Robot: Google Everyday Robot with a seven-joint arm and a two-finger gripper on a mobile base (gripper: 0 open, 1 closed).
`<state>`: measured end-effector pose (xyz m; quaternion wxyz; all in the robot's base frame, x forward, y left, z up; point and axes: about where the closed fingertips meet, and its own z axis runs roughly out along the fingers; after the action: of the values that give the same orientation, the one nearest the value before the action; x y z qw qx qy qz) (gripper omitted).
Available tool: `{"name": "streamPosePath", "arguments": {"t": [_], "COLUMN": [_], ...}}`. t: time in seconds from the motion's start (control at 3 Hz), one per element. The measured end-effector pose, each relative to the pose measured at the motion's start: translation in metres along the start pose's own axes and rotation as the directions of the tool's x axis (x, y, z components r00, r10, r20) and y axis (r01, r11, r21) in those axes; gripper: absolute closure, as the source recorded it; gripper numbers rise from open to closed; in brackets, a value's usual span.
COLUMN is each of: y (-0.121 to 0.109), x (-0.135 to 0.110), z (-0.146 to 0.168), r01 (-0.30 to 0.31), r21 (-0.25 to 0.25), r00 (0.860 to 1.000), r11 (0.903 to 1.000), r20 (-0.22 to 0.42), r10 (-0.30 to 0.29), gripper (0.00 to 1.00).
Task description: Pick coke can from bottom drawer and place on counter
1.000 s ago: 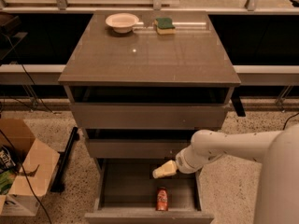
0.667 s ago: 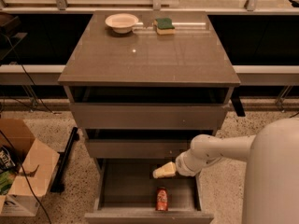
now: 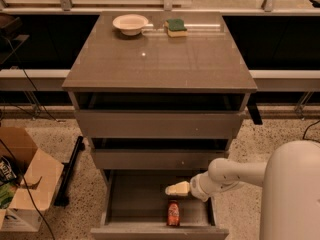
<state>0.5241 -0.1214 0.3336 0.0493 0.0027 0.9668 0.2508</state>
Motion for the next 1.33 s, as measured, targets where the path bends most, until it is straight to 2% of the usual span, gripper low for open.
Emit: {"name": "streamPosePath", "arguments": {"t": [0.33,0.67,1.0,1.33], "y": [0.0,0.001,-0.003,-0.01], "x": [0.0,-0.003,-0.006,-0.006], "z": [0.0,0.015,0.036,0.072], "r01": [0.0,-0.016,-0.058,-0.112], "r21": [0.0,0.033,0.038,0.042], "r00": [1.0,1.0,0.998,0.99], "r11": [1.0,0.9993,0.9976,0.9928], "r20": [0.0,-0.015,-0.035,-0.08], "r10": [0.0,0.017,0.059,0.115], "gripper": [0.0,0.0,0.0,0.0]}}
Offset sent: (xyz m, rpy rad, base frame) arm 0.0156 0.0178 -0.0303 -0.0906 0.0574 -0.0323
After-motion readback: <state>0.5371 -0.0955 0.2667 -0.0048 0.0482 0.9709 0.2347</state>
